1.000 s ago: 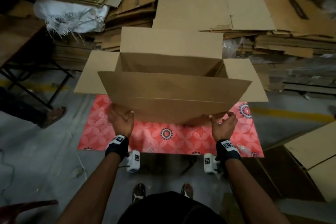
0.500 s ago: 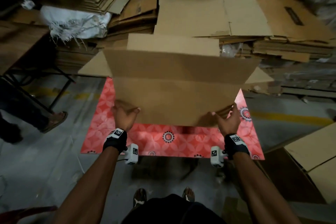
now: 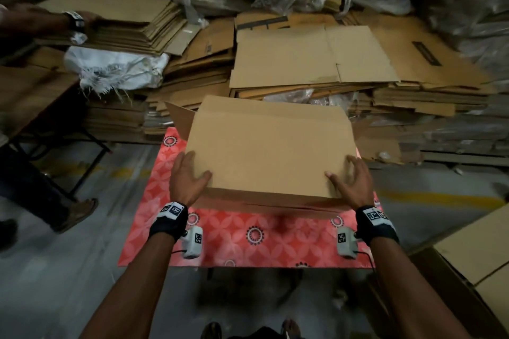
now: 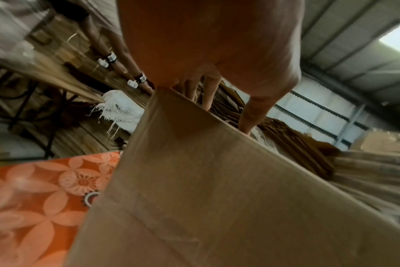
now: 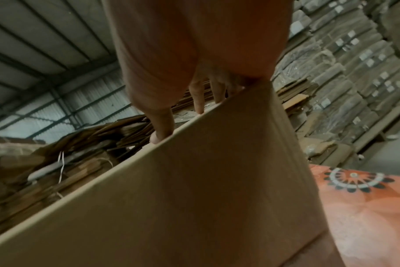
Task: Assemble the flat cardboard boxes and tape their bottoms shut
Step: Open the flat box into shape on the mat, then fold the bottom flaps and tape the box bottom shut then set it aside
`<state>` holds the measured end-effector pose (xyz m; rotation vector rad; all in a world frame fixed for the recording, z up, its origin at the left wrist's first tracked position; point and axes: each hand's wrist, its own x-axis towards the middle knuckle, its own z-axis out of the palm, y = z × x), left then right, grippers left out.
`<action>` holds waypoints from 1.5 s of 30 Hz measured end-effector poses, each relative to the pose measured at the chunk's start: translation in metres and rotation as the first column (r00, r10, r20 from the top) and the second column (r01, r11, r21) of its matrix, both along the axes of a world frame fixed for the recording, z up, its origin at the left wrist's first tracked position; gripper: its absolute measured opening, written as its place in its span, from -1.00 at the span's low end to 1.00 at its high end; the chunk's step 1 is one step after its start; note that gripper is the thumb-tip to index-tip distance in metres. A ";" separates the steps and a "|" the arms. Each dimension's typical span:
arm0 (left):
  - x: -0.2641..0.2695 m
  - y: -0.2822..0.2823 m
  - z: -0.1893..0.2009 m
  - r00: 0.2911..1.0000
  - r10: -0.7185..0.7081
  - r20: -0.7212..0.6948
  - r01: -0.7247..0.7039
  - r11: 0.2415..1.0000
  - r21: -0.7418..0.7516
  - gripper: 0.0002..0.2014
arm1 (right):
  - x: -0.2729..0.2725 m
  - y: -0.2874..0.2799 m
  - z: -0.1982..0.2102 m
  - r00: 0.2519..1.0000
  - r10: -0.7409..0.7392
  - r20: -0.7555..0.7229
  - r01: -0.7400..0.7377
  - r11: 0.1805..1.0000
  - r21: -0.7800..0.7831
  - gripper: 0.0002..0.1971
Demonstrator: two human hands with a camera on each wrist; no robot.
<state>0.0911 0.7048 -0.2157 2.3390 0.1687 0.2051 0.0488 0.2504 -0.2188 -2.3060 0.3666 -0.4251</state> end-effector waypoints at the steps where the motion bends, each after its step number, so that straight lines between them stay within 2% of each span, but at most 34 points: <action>1: 0.001 0.002 -0.002 1.000 -0.010 -0.029 0.010 1.000 0.010 -0.19 | -0.001 0.001 -0.001 0.999 -0.011 -0.036 0.011 1.000 -0.007 -0.11; 4: -0.001 0.008 -0.007 0.997 -0.021 -0.068 0.018 0.999 -0.048 -0.22 | -0.010 0.010 0.000 0.994 -0.065 -0.092 0.062 0.998 -0.034 -0.23; 5: -0.004 0.008 -0.010 0.999 -0.018 -0.032 0.015 0.994 -0.110 -0.20 | -0.014 0.012 -0.002 0.992 -0.082 -0.094 0.079 0.996 -0.037 -0.22; 7: -0.013 0.007 -0.011 0.999 0.020 0.042 -0.005 0.944 -0.330 -0.14 | -0.023 0.015 -0.003 0.992 -0.111 -0.067 0.113 0.993 0.026 -0.09; 9: -0.024 0.008 -0.016 0.996 0.081 0.022 -0.058 0.854 -0.516 -0.12 | -0.034 0.011 -0.010 0.993 -0.116 0.005 0.112 0.973 0.199 0.04; 10: -0.028 0.011 -0.021 0.996 0.084 0.004 -0.066 0.808 -0.585 -0.17 | -0.040 0.009 -0.015 0.992 -0.122 0.040 0.104 0.947 0.305 0.07; 12: -0.034 0.020 -0.039 0.999 0.035 -0.038 -0.051 0.757 -0.651 -0.28 | -0.052 0.006 -0.027 0.987 -0.147 0.065 0.098 0.873 0.478 0.11; 14: -0.038 0.026 -0.056 0.997 -0.017 -0.075 -0.034 0.776 -0.630 -0.24 | -0.060 0.008 -0.043 0.985 -0.169 0.036 0.121 0.822 0.557 0.05; 17: -0.041 0.027 -0.071 0.987 -0.056 -0.153 -0.042 0.818 -0.573 -0.16 | -0.068 0.016 -0.065 0.981 -0.182 -0.070 0.193 0.847 0.495 -0.18; 18: -0.040 0.025 -0.073 0.982 -0.066 -0.177 -0.045 0.826 -0.562 -0.18 | -0.069 0.019 -0.070 0.978 -0.183 -0.103 0.210 0.849 0.485 -0.18; 21: -0.035 0.016 -0.069 0.968 -0.049 -0.248 -0.089 0.853 -0.515 -0.27 | -0.068 0.031 -0.076 0.968 -0.195 -0.158 0.247 0.852 0.462 -0.02; 25: -0.033 0.012 -0.063 0.967 -0.009 -0.256 -0.116 0.875 -0.470 -0.31 | -0.059 0.027 -0.076 0.950 -0.213 -0.227 0.297 0.839 0.456 -0.23; 27: -0.031 0.012 -0.060 0.971 -0.003 -0.239 -0.115 0.869 -0.480 -0.28 | -0.055 0.023 -0.070 0.949 -0.233 -0.214 0.307 0.843 0.442 -0.16; 29: -0.028 0.010 -0.048 0.984 0.014 -0.175 -0.098 0.871 -0.482 -0.22 | -0.046 0.019 -0.056 0.956 -0.255 -0.147 0.294 0.836 0.464 -0.07; 31: -0.020 0.004 -0.019 0.996 0.024 -0.086 -0.062 0.878 -0.474 -0.18 | -0.030 0.010 -0.037 0.967 -0.251 -0.047 0.242 0.840 0.485 -0.05; 35: 0.018 0.004 0.056 0.990 0.067 0.124 -0.017 0.932 -0.362 -0.35 | 0.007 0.002 0.043 0.960 -0.238 0.149 0.155 0.891 0.427 -0.08; 37: 0.035 0.002 0.094 0.976 0.039 0.215 0.025 0.958 -0.286 -0.30 | 0.025 0.000 0.084 0.958 -0.194 0.209 0.108 0.926 0.362 -0.11; 40: 0.047 -0.004 0.128 0.969 -0.003 0.246 0.032 0.993 -0.114 -0.17 | 0.040 -0.003 0.118 0.973 -0.163 0.160 0.128 0.970 0.209 -0.21; 42: 0.049 -0.010 0.147 0.973 0.006 0.231 0.000 1.000 -0.028 -0.23 | 0.046 -0.003 0.128 0.980 -0.157 0.119 0.136 0.976 0.169 -0.26; 45: 0.049 -0.016 0.154 0.988 0.003 0.152 -0.013 0.998 0.068 -0.32 | 0.048 -0.003 0.128 0.988 -0.133 0.084 0.124 0.987 0.103 -0.31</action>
